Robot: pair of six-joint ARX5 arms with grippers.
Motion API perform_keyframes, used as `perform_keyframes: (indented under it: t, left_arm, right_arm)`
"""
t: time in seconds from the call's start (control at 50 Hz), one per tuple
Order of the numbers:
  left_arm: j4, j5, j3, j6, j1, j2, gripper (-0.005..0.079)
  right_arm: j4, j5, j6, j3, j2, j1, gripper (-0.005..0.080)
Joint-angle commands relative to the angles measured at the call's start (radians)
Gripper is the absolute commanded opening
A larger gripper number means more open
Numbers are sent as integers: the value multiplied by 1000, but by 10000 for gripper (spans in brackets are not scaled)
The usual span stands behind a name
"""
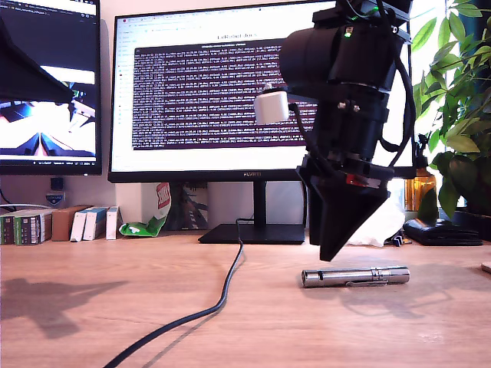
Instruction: Pick the metallic laser pointer with your right arm, pass it to your left arm, then place it down to the left side of the table
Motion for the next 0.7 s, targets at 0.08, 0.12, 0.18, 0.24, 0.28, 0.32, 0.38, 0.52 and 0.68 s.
perform_keyframes:
  t: [0.08, 0.12, 0.18, 0.24, 0.28, 0.32, 0.38, 0.52, 0.68]
  left_arm:
    - [6, 2, 3, 5, -3, 4, -21]
    - [6, 2, 3, 5, -3, 4, -21]
    - [5, 2, 3, 5, -3, 4, -21]
    - [5, 2, 3, 5, -3, 4, -21]
    - [5, 2, 3, 5, -3, 4, -21]
    - [6, 2, 3, 5, -3, 4, -21]
    - [6, 1, 3, 5, -3, 4, -21]
    - [7, 1, 3, 5, -3, 4, -21]
    - [7, 1, 3, 5, -3, 4, -21]
  right_arm:
    - [11, -6, -13, 13, 60, -2, 390]
    - [13, -7, -19, 13, 63, -2, 390]
    - [18, -7, -24, 13, 67, -5, 389]
    - [18, -8, -24, 13, 68, -10, 379]
    - [16, -9, -24, 13, 68, -18, 373]
    - [14, -17, -27, 13, 68, -27, 372]
    - [14, -25, -26, 13, 68, -38, 372]
    - [12, -28, -26, 13, 68, -55, 372]
    - [12, -29, -31, 13, 81, -61, 372]
